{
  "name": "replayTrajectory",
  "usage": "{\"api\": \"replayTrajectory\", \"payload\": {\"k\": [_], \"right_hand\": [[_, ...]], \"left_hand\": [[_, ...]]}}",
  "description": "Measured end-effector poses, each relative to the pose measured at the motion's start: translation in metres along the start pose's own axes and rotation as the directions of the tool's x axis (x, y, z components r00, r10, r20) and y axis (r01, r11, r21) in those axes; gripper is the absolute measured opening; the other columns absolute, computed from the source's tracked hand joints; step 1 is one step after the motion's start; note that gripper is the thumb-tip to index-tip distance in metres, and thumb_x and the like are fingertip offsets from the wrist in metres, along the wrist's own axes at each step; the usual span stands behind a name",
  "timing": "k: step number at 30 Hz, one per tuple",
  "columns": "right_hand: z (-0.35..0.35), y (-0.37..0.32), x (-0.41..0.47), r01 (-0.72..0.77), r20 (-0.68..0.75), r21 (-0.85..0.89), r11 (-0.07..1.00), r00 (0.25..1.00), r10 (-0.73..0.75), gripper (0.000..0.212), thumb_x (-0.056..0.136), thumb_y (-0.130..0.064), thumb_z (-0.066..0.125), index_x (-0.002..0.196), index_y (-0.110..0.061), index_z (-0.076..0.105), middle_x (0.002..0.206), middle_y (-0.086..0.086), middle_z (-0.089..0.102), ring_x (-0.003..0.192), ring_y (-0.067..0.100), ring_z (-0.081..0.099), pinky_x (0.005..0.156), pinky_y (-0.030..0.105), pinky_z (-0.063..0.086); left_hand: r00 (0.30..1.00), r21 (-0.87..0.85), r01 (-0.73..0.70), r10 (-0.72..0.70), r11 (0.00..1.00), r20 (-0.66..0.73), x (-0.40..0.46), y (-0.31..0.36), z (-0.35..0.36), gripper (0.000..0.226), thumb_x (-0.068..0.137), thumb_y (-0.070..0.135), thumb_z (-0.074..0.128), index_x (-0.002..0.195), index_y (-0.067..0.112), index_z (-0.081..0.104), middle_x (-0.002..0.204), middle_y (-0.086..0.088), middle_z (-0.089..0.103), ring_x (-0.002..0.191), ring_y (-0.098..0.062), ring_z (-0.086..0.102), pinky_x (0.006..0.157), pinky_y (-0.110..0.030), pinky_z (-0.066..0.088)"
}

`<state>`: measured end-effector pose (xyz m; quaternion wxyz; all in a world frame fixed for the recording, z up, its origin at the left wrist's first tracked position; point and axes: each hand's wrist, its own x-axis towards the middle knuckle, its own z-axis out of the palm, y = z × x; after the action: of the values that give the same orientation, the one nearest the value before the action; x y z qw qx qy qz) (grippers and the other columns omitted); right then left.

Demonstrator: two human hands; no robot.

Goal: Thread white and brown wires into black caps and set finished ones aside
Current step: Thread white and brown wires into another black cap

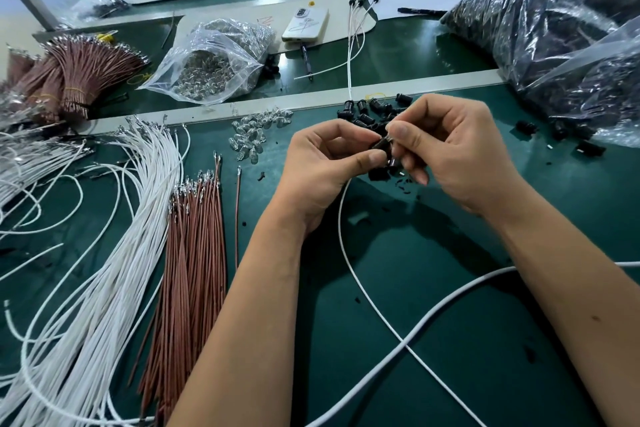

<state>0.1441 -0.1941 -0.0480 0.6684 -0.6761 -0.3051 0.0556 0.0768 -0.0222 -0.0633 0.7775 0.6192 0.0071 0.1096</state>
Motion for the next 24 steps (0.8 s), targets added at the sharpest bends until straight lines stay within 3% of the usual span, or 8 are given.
{"api": "replayTrajectory", "payload": {"k": [3, 7, 11, 17, 24], "right_hand": [[-0.002, -0.007, 0.001, 0.136, -0.125, -0.061, 0.989, 0.982, -0.143, 0.01, 0.099, -0.013, 0.07, 0.09, -0.009, 0.068, 0.067, 0.003, 0.067, 0.049, 0.02, 0.056, 0.041, 0.028, 0.043], [0.003, -0.014, -0.001, 0.278, -0.208, -0.222, 0.935, 0.923, -0.324, 0.016, 0.1, -0.018, 0.072, 0.096, -0.003, 0.071, 0.07, 0.009, 0.066, 0.047, 0.028, 0.058, 0.045, 0.037, 0.046], [0.014, -0.018, -0.008, 0.318, -0.179, -0.262, 0.911, 0.912, -0.369, 0.009, 0.098, -0.011, 0.073, 0.101, -0.002, 0.073, 0.081, 0.005, 0.071, 0.053, 0.019, 0.067, 0.051, 0.025, 0.051], [0.024, -0.021, -0.014, 0.382, -0.092, -0.341, 0.859, 0.896, -0.434, 0.008, 0.097, -0.007, 0.074, 0.1, 0.0, 0.075, 0.095, 0.009, 0.071, 0.062, 0.011, 0.072, 0.056, 0.02, 0.055], [0.028, -0.02, -0.016, 0.421, -0.075, -0.478, 0.771, 0.855, -0.513, 0.013, 0.1, -0.013, 0.072, 0.098, -0.001, 0.076, 0.085, 0.0, 0.072, 0.061, 0.007, 0.07, 0.052, 0.032, 0.057]], "left_hand": [[0.999, -0.072, -0.029, 0.031, 0.997, 0.028, 0.001, 0.002, -0.002, 0.029, 0.077, -0.013, 0.073, 0.102, 0.002, 0.072, 0.092, -0.015, 0.076, 0.081, -0.023, 0.073, 0.08, -0.029, 0.056], [0.993, -0.175, -0.114, 0.117, 0.978, 0.006, 0.001, 0.007, -0.003, 0.026, 0.07, -0.016, 0.072, 0.091, 0.0, 0.071, 0.092, -0.012, 0.076, 0.083, -0.022, 0.073, 0.08, -0.027, 0.056], [0.987, -0.238, -0.161, 0.163, 0.958, -0.013, 0.002, 0.01, -0.004, 0.031, 0.07, -0.018, 0.067, 0.079, 0.01, 0.075, 0.091, -0.01, 0.076, 0.088, -0.023, 0.072, 0.083, -0.028, 0.055], [0.983, -0.274, -0.176, 0.182, 0.946, -0.003, 0.002, 0.012, -0.007, 0.038, 0.073, -0.019, 0.064, 0.079, 0.015, 0.078, 0.093, -0.006, 0.077, 0.091, -0.016, 0.072, 0.085, -0.026, 0.055], [0.983, -0.262, -0.182, 0.185, 0.948, -0.011, 0.002, 0.013, -0.007, 0.037, 0.072, -0.018, 0.065, 0.077, 0.017, 0.077, 0.093, -0.008, 0.077, 0.092, -0.02, 0.072, 0.085, -0.027, 0.055]]}}
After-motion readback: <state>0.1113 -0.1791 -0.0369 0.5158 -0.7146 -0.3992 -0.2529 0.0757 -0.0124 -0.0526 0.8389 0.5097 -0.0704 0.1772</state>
